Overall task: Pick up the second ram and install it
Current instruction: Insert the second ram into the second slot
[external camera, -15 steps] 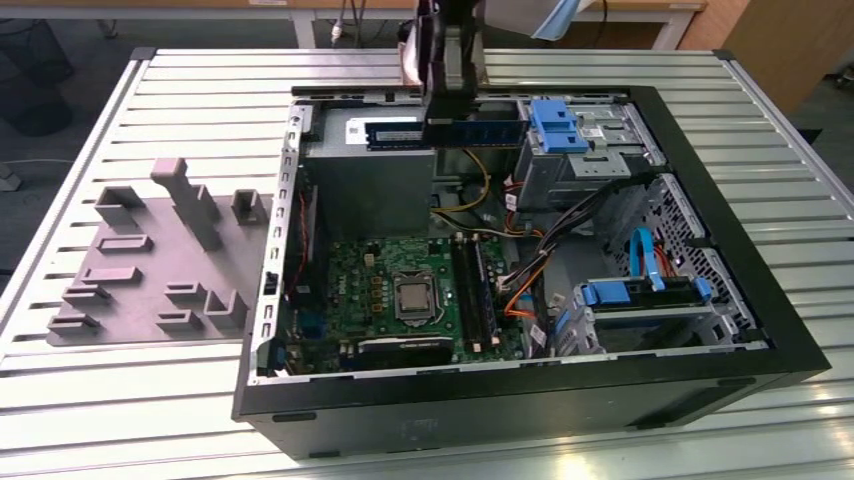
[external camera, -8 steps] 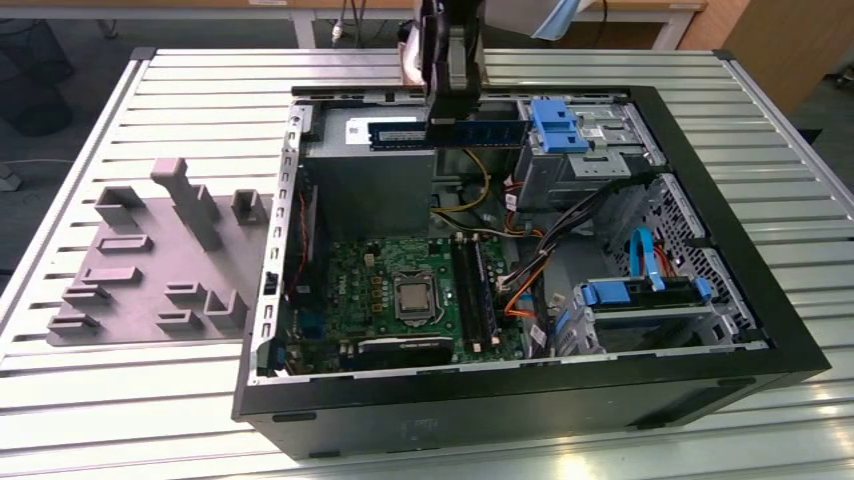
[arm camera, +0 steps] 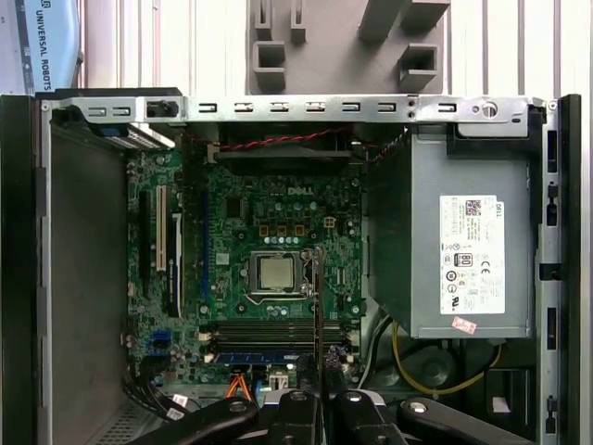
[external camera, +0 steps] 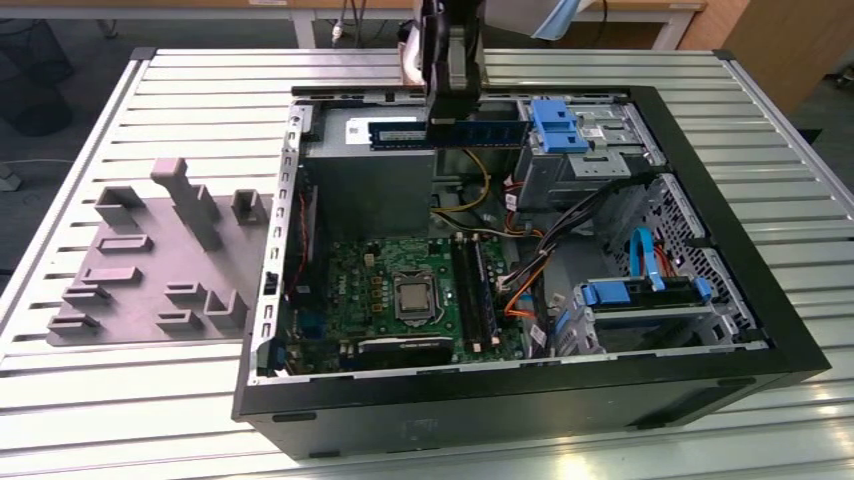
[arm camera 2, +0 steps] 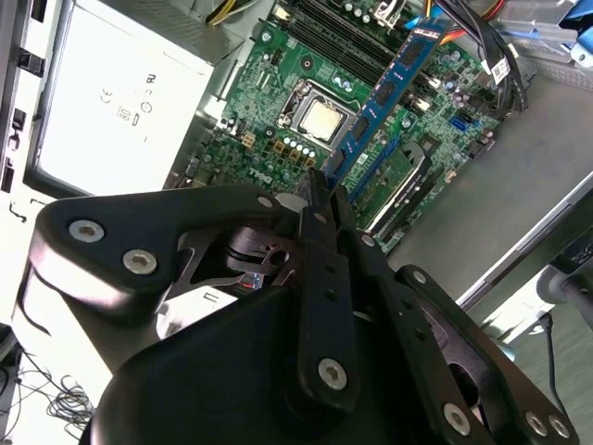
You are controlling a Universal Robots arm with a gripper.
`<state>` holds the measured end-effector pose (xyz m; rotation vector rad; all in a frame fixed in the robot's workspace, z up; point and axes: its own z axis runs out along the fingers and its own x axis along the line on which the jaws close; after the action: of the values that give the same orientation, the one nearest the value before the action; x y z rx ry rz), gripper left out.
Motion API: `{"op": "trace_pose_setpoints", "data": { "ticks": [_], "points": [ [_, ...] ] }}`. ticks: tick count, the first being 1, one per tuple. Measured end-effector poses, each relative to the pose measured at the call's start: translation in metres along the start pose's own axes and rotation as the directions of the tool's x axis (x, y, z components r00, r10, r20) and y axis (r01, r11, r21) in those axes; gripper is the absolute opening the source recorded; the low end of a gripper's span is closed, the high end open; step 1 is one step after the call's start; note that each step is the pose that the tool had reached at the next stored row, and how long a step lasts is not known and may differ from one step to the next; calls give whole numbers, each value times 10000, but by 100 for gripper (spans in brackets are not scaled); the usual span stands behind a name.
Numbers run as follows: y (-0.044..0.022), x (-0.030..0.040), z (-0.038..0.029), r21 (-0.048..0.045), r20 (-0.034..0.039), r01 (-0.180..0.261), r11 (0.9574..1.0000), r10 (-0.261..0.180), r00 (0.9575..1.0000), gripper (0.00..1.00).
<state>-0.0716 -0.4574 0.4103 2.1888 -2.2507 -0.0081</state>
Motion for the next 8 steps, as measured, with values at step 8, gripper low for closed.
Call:
{"op": "trace_pose_setpoints", "data": {
  "ticks": [8],
  "points": [
    [0, 0, 7, 2, -10, -825, 9966, 825, 9966, 14]
  ]
}}
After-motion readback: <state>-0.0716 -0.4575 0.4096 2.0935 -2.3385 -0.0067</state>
